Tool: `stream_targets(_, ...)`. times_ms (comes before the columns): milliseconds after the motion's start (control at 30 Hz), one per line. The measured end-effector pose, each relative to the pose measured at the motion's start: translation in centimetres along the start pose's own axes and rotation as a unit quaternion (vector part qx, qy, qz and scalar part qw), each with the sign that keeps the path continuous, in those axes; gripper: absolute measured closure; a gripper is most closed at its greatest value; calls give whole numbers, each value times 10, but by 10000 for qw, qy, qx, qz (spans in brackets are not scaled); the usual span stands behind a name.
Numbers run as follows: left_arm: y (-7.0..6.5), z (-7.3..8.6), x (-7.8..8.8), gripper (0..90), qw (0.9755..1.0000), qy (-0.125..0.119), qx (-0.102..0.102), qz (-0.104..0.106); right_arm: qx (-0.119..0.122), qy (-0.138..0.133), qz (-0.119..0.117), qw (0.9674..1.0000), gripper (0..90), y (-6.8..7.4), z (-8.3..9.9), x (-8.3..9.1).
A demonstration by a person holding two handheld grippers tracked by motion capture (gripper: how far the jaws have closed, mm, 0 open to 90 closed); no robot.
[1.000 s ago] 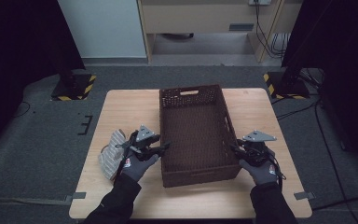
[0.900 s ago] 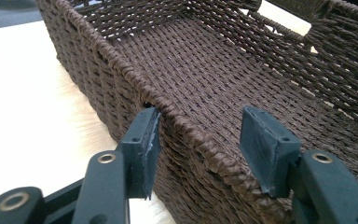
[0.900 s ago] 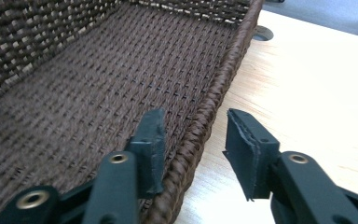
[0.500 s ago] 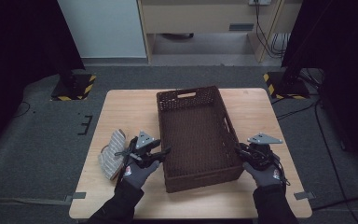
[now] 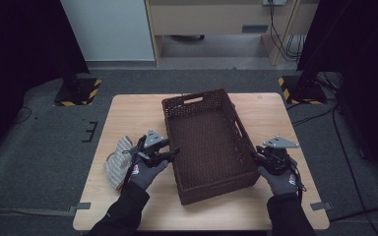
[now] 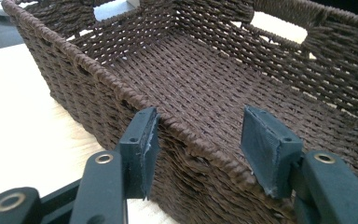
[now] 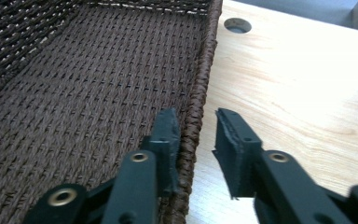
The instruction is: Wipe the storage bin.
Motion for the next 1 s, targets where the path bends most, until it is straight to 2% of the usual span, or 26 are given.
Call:
stream_targets(67, -1, 1, 1, 454, 10000, 29, 2, -38, -61, -65, -1, 10000, 594, 0, 0, 3)
stream_targets(133, -3, 2, 1, 452, 10000, 22, 53, -72, -108, -42, -43, 9999, 558, -1, 2, 7)
stream_targets(300, -10, 7, 5, 457, 9997, -82, 163, -168, -252, 165, -17, 9995, 588, -2, 10, 11)
stream_targets(367, -13, 7, 6, 456, 9997, -107, 64, -187, -304, 164, -88, 9994, 624, -4, 12, 9)
stream_targets(467, -12, 4, 7, 453, 9999, -109, -28, -76, -314, 145, -33, 9994, 649, -5, 11, 8)
stream_targets(567, -6, -3, 7, 425, 9996, -277, -1, -53, -317, 96, 58, 9994, 643, -10, 11, 6)
stream_targets(667, 1, -7, 5, 417, 9991, -382, -138, -91, -274, 72, 277, 9992, 618, -16, 11, 2)
stream_targets(767, 5, -4, -1, 417, 9994, -280, -209, -58, -241, 67, 421, 9988, 591, -19, 11, -3)
stream_targets(800, 5, -3, -2, 416, 9994, -276, -202, 18, -243, 50, 458, 9986, 579, -19, 12, -4)
stream_targets(933, 1, -2, -3, 410, 9995, -187, -255, 37, -211, 27, 461, 9987, 520, -19, 12, 1)
stream_targets(1000, 0, -1, -2, 417, 9995, -198, -249, 0, -283, -14, 413, 9987, 479, -19, 14, 5)
Point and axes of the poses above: each handheld gripper's, and its own axes: x roughly backward along the jaws, z roughly out of its underside, y roughly to its left, the point moved 2 cm from there along -x, roughly forward along the jaws, and after that the axes turned 7 degrees about x, right-handed, at the moved point
